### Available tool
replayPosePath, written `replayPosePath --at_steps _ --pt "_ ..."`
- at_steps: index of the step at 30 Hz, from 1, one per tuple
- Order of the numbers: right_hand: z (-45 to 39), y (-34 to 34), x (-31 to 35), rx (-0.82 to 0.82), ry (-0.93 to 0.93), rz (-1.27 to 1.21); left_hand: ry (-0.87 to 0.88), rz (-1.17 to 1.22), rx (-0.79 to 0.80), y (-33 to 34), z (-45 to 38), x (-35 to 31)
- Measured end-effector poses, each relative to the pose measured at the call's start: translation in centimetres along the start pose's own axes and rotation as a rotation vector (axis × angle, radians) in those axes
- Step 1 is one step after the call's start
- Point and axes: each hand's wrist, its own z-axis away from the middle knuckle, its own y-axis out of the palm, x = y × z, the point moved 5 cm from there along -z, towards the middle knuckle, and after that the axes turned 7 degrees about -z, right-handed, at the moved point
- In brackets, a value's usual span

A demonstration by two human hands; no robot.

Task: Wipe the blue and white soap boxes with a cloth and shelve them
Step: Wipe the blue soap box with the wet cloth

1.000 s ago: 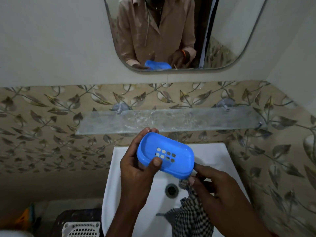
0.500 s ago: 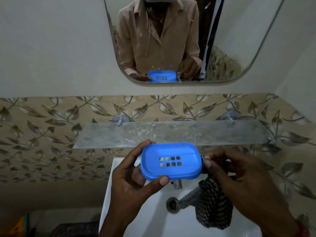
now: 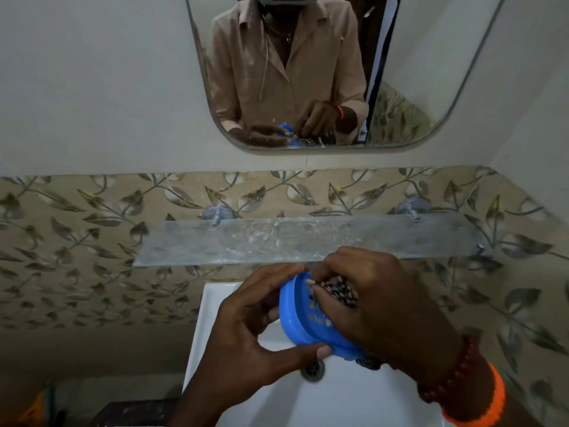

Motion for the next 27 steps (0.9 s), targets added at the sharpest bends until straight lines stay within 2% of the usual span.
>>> replayPosePath --at_steps 3,7,11,15,19,22,27 --pt "0.3 0.4 -0.4 -0.049 0.023 0.025 0.017 -0.007 -0.02 -0.3 0.2 -0.2" --pt "1.2 0.6 -2.4 -0.054 0.185 0.08 0.071 -0.063 -0.053 -0.8 0.1 -0.9" --pt "1.8 0.5 -4.0 0.021 0.31 0.033 0.139 -0.149 -0.049 -0.6 -0.2 -1.8" --pt "2.0 -0.1 -4.7 0.141 0.389 -0.25 0.177 -0.154 -0.098 -0.9 -0.7 -1.7" --pt "3.1 -2.8 -6.4 0.024 0.471 -0.659 0.137 -0.056 -0.215 -2.2 -0.7 -0.4" --pt "4.0 -3.4 -7.5 -0.045 0.534 -0.756 0.081 0.017 -0.285 -2.7 -1.2 0.5" --pt "3.6 0.0 -8.2 -0.006 0.543 -0.737 0.011 0.094 -0.342 -1.7 -3.3 1.7"
